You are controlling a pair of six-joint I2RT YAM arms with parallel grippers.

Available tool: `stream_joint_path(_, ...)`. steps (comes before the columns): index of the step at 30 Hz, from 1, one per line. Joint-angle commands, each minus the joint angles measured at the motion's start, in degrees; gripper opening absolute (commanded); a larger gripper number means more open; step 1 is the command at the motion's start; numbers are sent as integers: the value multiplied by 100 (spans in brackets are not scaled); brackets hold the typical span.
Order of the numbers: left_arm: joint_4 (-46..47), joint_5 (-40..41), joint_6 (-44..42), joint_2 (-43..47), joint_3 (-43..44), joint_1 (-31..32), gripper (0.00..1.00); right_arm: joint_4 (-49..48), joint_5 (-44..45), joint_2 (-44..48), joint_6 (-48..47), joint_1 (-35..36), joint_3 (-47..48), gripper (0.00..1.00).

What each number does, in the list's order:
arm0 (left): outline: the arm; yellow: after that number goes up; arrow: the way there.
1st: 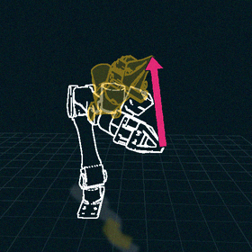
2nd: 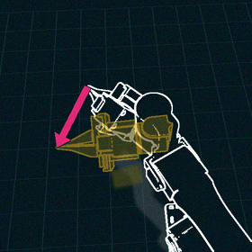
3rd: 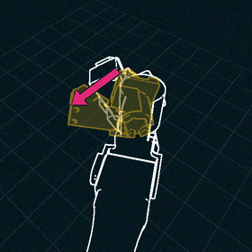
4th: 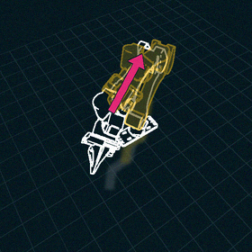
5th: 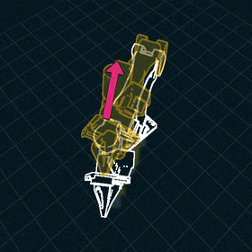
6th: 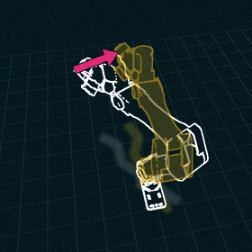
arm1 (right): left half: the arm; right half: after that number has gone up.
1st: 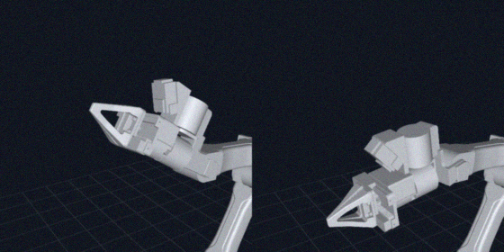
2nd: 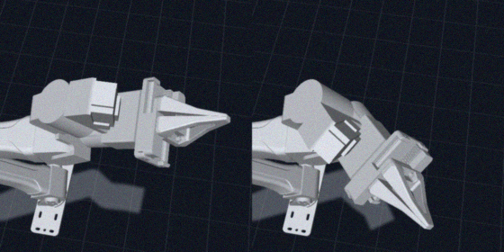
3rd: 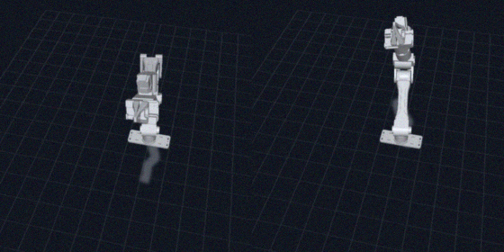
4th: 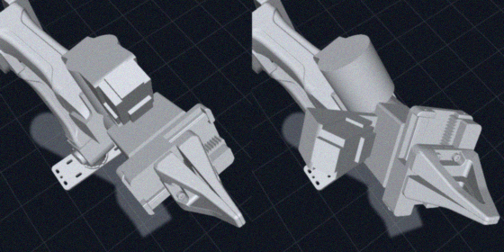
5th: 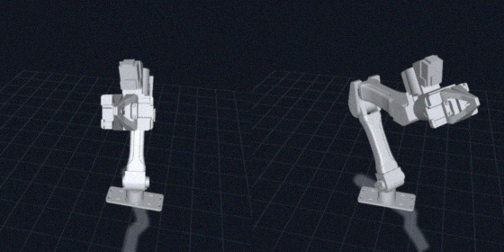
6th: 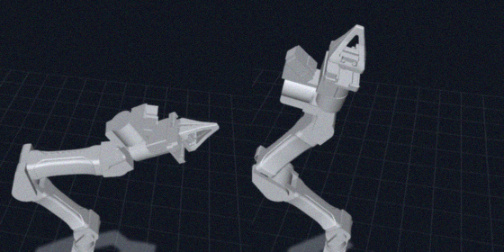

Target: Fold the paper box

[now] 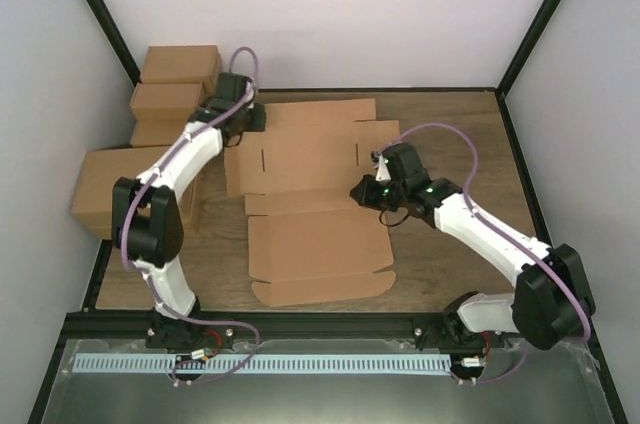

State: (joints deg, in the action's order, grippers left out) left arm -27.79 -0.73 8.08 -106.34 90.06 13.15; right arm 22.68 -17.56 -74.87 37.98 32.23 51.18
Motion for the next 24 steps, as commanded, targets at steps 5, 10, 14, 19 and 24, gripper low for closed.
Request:
stream_joint_path(5,1940,2517,-272,1724,-2134,1613,4,-340,-203,458,890,-623,462,8)
stream_joint_path(10,3011,2911,-412,2690,-3531,2270,4,-464,378,895,1738,-648,605,39)
stream_joint_path(14,3362,3300,-802,3023,-3989,2790,4,-660,559,1122,2529,-648,485,81)
stream_joint_path(19,3769,3735,-1162,3429,-4503,3342,4,-432,499,970,3188,-648,736,100)
stream_joint_path(24,4123,3505,-1145,4002,-5029,3432,4,556,882,467,3484,-652,1593,100)
